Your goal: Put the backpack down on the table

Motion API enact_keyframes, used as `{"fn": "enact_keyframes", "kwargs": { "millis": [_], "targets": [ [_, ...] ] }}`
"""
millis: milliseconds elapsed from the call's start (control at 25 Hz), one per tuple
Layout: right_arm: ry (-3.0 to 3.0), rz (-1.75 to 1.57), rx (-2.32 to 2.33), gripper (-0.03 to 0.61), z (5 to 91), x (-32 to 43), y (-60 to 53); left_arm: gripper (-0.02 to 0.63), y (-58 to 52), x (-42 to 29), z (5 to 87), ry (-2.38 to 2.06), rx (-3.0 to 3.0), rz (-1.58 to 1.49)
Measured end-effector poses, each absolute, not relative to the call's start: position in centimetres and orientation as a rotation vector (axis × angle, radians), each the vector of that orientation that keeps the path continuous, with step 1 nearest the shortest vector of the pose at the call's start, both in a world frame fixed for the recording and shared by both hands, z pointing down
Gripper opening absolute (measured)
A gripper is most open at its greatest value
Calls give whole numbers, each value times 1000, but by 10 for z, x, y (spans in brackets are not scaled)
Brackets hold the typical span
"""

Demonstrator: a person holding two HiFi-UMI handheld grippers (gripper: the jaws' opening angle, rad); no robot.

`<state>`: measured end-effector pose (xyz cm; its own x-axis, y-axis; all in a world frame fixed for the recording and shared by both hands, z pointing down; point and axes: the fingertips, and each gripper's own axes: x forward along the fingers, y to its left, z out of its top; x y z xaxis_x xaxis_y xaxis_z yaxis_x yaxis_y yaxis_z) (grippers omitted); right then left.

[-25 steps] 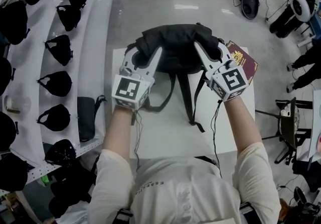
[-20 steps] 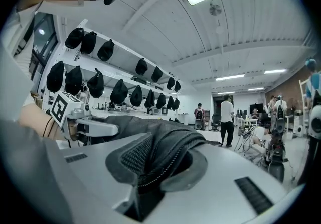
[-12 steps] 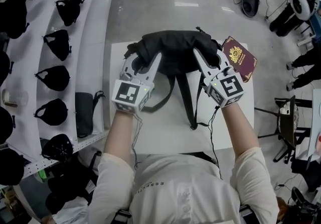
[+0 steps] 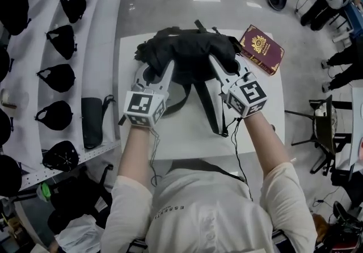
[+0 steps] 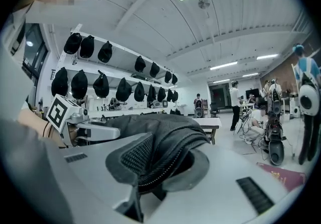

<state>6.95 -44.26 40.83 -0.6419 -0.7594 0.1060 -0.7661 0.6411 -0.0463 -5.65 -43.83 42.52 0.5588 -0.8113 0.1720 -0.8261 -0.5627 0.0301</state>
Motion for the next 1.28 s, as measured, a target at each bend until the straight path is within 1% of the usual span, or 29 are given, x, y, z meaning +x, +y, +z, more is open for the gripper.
{"fn": "enact_keyframes", "kwargs": {
  "millis": [800, 1280],
  "targets": [
    [-2797, 329, 1183, 77, 477, 74, -329, 121, -320, -57, 498, -1416, 2550, 163],
    [-2724, 575, 1176, 94, 536, 80, -271, 127, -258, -54, 554, -1327, 2392, 249]
  ]
}}
